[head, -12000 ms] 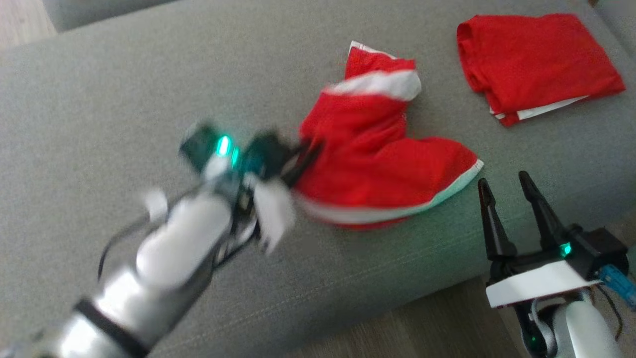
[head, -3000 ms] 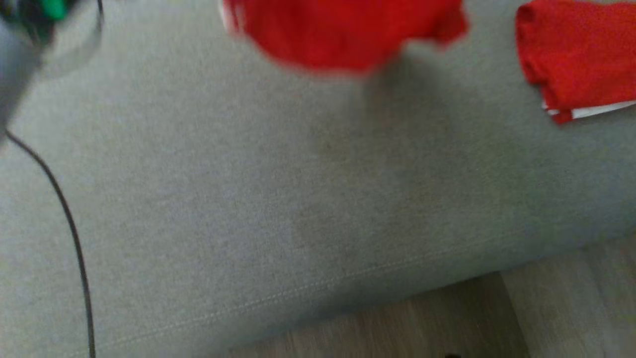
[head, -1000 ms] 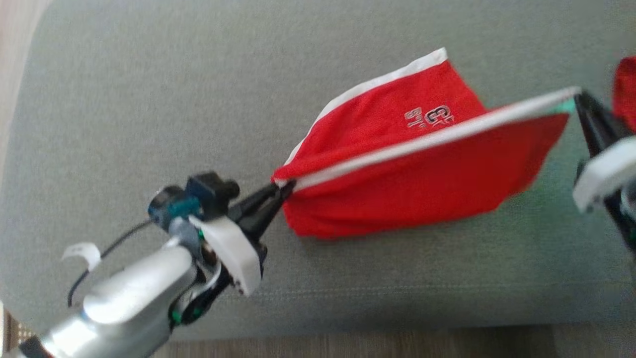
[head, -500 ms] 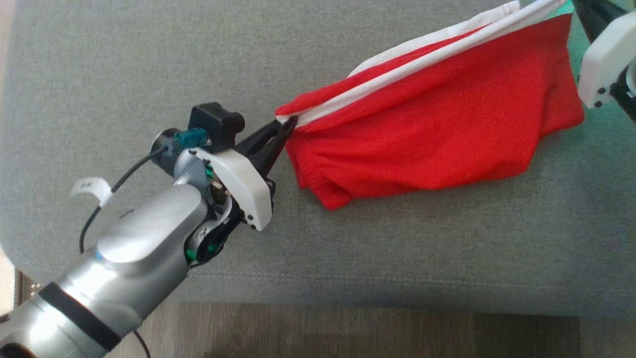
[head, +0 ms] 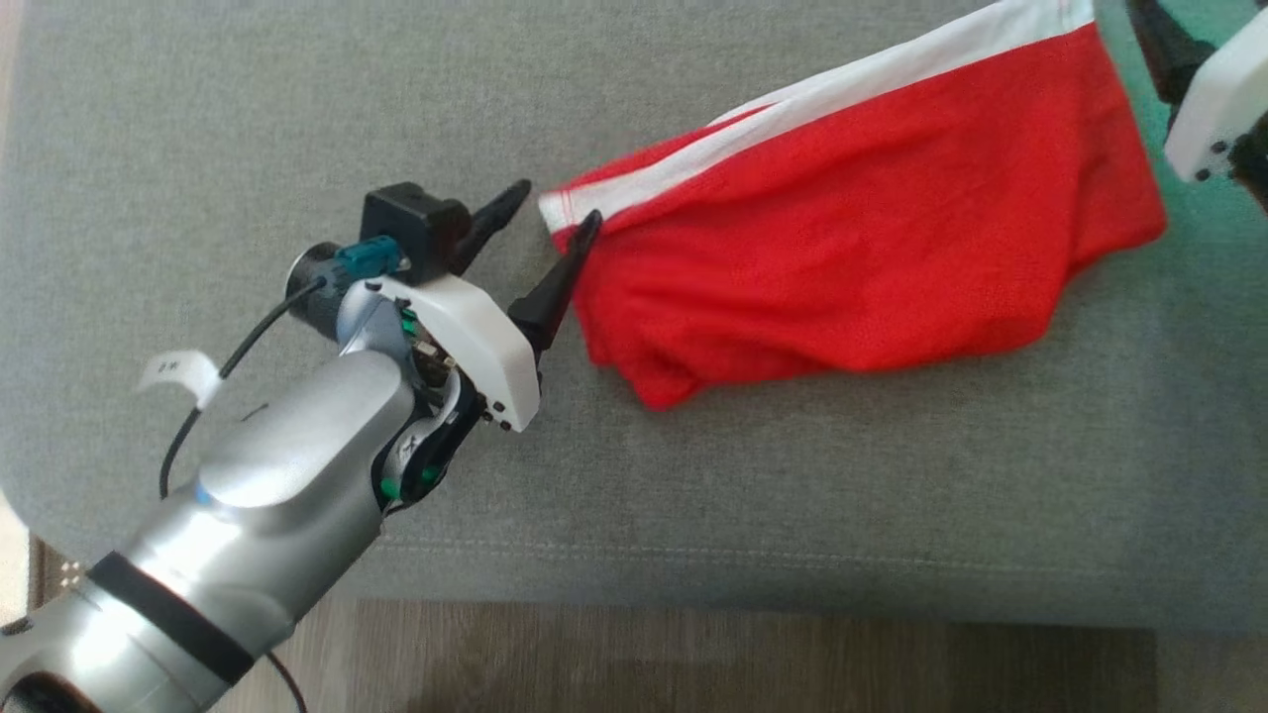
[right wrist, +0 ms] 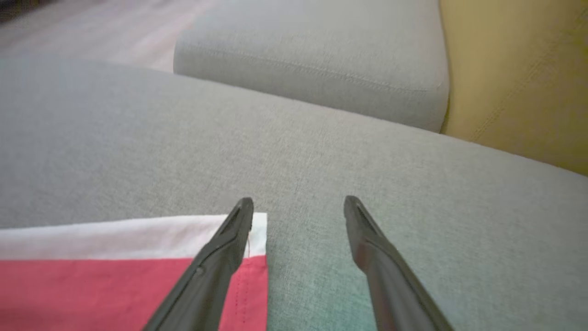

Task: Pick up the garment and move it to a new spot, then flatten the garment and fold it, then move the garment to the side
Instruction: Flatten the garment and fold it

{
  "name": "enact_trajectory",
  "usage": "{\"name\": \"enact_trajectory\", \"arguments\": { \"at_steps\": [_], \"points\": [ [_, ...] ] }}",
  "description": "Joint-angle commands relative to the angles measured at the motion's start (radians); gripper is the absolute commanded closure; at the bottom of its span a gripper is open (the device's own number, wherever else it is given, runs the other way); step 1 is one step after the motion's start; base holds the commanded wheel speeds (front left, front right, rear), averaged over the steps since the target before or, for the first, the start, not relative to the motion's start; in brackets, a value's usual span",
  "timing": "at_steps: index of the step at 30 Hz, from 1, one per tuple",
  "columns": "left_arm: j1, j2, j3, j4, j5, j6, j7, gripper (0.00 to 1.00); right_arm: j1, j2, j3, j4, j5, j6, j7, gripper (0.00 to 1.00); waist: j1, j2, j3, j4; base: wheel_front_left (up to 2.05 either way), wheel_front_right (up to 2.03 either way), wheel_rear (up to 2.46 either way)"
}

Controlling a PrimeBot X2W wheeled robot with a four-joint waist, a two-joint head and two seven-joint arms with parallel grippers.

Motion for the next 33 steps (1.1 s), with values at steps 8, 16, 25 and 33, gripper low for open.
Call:
{"name": "enact_trajectory", "arguments": {
  "at_steps": [8,16,25,33],
  "points": [
    [0.109,0.022,0.114,-0.116,0.021,0.146,-0.074,0.0,0.119,-0.006,-0.023,-0.017,0.174,0.0,-0.05,0.0,0.0,0.0,-0.117,-0.037,0.0,0.0,0.0],
    [0.38,-0.054,0.317,-0.405,0.235,0.349,-0.08,0.0,0.243,-0.056,-0.015,0.032,0.24,0.0,-0.069,0.0,0.0,0.0,-0.192,0.037,0.0,0.0,0.0],
    [0.563,-0.148,0.353,-0.511,0.415,0.358,-0.08,0.0,0.206,-0.07,0.04,0.213,0.132,0.0,-0.094,0.0,0.0,0.0,-0.164,0.176,0.0,0.0,0.0],
    [0.601,-0.199,0.386,-0.515,0.488,0.346,-0.08,0.0,0.183,-0.024,0.106,0.331,0.079,0.0,-0.068,0.0,0.0,0.0,-0.155,0.227,0.0,0.0,0.0]
  ]
}}
